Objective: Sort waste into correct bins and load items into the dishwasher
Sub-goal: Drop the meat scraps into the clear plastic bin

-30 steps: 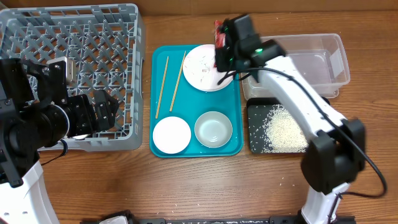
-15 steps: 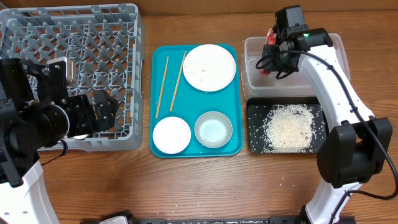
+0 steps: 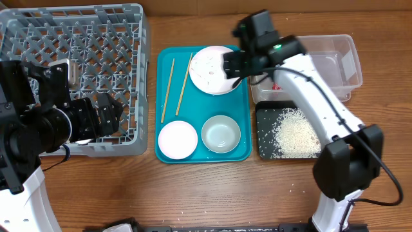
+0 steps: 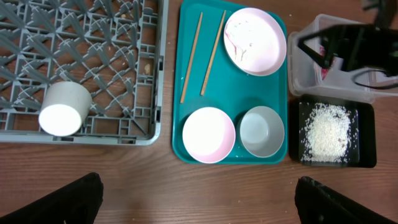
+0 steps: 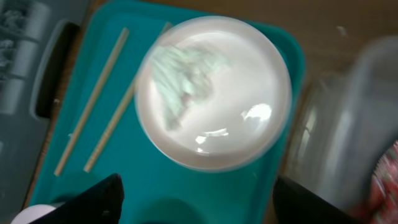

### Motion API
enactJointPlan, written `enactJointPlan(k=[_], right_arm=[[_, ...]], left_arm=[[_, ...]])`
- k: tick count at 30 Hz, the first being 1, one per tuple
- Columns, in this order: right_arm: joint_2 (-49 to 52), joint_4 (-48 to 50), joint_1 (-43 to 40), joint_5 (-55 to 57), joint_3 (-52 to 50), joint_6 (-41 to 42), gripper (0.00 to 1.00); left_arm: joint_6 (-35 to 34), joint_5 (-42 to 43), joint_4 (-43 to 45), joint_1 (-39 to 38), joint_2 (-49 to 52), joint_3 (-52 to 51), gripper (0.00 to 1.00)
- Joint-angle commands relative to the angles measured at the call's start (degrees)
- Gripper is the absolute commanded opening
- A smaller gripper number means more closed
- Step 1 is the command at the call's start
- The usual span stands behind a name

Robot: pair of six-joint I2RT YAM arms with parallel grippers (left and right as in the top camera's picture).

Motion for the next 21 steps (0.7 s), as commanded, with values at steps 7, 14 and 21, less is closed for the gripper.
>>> enactJointPlan(k=[7,14,21], right_arm=[[14.25,13.9,4.24,1.05,-0.63,-1.07,0.79],[20.46,19.58,4.22,1.05,-0.63,-1.07,0.59],[15.63,13.35,3.26,1.11,2.89,-0.96,0.04]], left_arm=[[1.51,0.59,-0.07,-0.2,0.17,0.35,1.0],[1.51,0.59,-0.07,-0.2,0.17,0.35,1.0],[1.51,0.59,-0.07,-0.2,0.17,0.35,1.0]])
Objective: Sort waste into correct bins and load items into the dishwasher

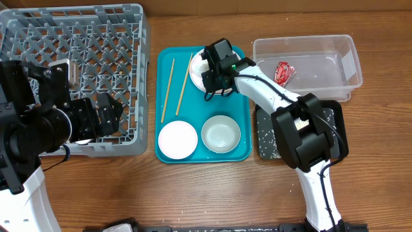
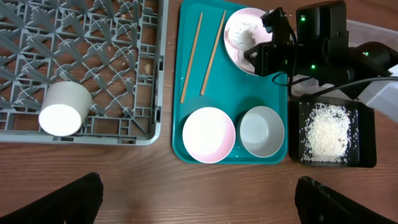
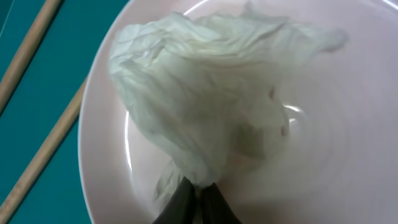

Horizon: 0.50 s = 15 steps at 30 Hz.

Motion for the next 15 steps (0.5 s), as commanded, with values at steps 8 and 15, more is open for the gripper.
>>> enactJointPlan(k=[8,15], right_arm=[[-20.02,-17.46,-4.13,-1.6,7.06,4.68,0.04],[-27.71,-28.22,-10.6,-0.94,7.06,4.7,0.04]], left_arm=[[1.51,0.59,-0.09,-0.2,0.17,0.35,1.0],[1.51,0.59,-0.09,-0.2,0.17,0.35,1.0]])
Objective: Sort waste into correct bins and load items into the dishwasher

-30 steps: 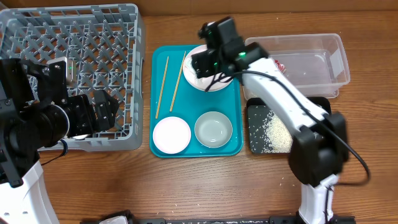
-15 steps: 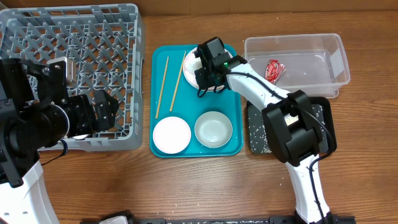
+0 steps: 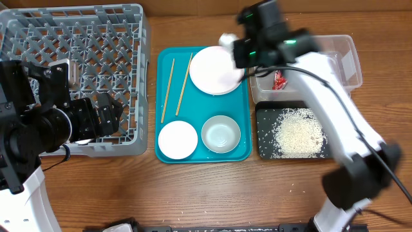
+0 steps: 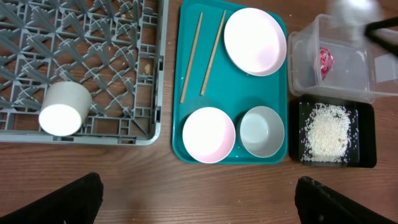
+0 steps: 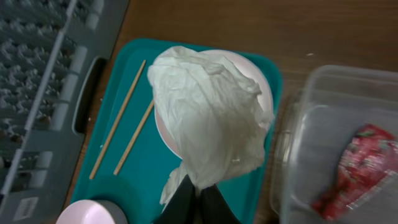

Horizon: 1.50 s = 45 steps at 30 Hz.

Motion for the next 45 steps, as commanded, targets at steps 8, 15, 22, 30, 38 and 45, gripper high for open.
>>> enactJointPlan(k=[8,15,22,30,38,45], right_arm=[[0.02,-3.56,-10.97,0.55,-9.46,0.94,0.04],[-1.46,-2.21,-11.87,-2.62,-11.58,0.96,0.83],[-12.87,-7.17,-11.13,-16.68,-5.55,0.9,0.89],[-29.51,-11.52,-6.23,-17.22,-5.57,-1.29,1.0],[-35.04,-20.2,-6.03,-17.66,-5.57,-0.85,1.0],[-34.97,-25.92,-6.01,-17.73,-5.57,-0.81,1.0]], left_arm=[[1.51,0.59,-0.09,-0.2,0.17,0.35,1.0],[1.51,0.59,-0.09,-0.2,0.17,0.35,1.0],[1.51,0.59,-0.09,-0.2,0.17,0.35,1.0],[1.51,0.59,-0.09,-0.2,0.17,0.35,1.0],[1.51,0.59,-0.09,-0.2,0.17,0.35,1.0],[1.51,0.59,-0.09,-0.2,0.17,0.35,1.0]])
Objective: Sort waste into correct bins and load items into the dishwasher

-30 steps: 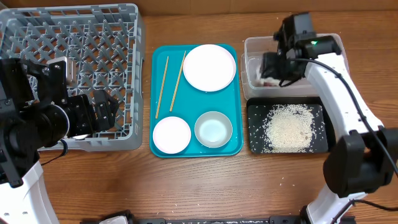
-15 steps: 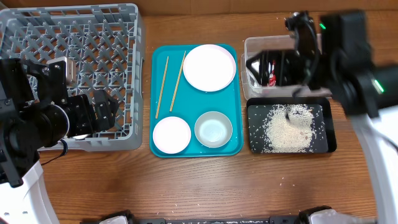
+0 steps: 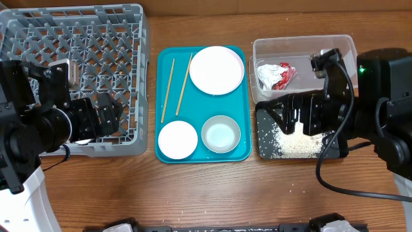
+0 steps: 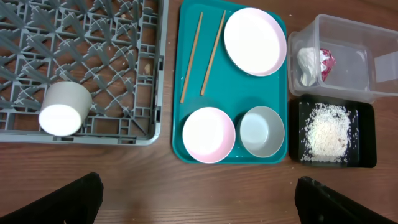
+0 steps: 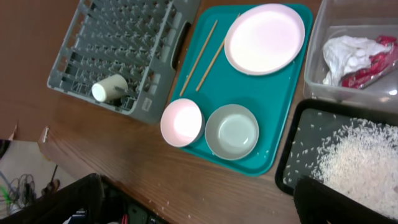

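A crumpled white napkin (image 3: 266, 72) lies in the clear bin (image 3: 335, 48) beside a red wrapper (image 3: 284, 75). The teal tray (image 3: 244, 129) holds a bare white plate (image 3: 216, 69), two chopsticks (image 3: 167, 90), a pink bowl (image 3: 177, 140) and a grey-green bowl (image 3: 221, 134). A white cup (image 4: 62, 111) lies in the grey dish rack (image 3: 77, 38). My right gripper (image 5: 199, 211) is open and empty, high over the black tray of rice (image 3: 293, 145). My left gripper (image 4: 199, 211) is open and empty, held by the rack's front edge.
Loose rice grains lie on the wood in front of the black tray. The right arm's body (image 3: 380, 109) covers the table's right side. Bare wooden table (image 3: 212, 193) runs along the front.
The right gripper held the napkin near the plate and the clear bin. Now the napkin lies in the bin next to the red wrapper, and the gripper is open over the rice tray. The left arm is unchanged.
The right gripper was open above the plate, which had the napkin on it. Then it was shut on the napkin on the plate, then held it up beside the bin. Now the plate is bare, the napkin is in the bin and the gripper is open.
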### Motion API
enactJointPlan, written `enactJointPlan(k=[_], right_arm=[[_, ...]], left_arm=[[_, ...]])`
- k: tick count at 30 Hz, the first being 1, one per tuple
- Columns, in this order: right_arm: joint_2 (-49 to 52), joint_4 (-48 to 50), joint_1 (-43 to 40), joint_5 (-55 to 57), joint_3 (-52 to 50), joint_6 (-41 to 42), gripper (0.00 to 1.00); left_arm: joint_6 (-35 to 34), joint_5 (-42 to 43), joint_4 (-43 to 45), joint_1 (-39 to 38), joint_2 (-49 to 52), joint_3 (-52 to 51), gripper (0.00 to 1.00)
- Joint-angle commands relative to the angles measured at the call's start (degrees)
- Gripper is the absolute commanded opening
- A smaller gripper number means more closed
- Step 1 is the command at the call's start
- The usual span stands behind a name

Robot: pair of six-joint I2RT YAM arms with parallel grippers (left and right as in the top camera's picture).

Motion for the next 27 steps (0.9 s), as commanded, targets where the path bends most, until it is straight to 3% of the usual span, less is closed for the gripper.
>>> enactJointPlan(k=[1,8,19,24,27], right_arm=[[-0.46,-0.63,0.07,-0.55,0.33,0.0,1.0],[-1.66,-0.92,-0.76,5.9,0.33,-1.01,1.0],[-10.69,7.65,-2.32,12.94,-0.39,-11.04,1.0],[-18.67,19.37,-3.43,14.12,-10.25,-15.04,1.0],[-25.05,30.42,-5.51,13.35,-22.4,-15.02,1.0]], left_arm=[[1.51,0.59,-0.09,-0.2,0.17,0.35,1.0],[1.51,0.59,-0.09,-0.2,0.17,0.35,1.0],[1.51,0.59,-0.09,-0.2,0.17,0.35,1.0],[1.51,0.59,-0.09,-0.2,0.17,0.35,1.0],[1.51,0.59,-0.09,-0.2,0.17,0.35,1.0]])
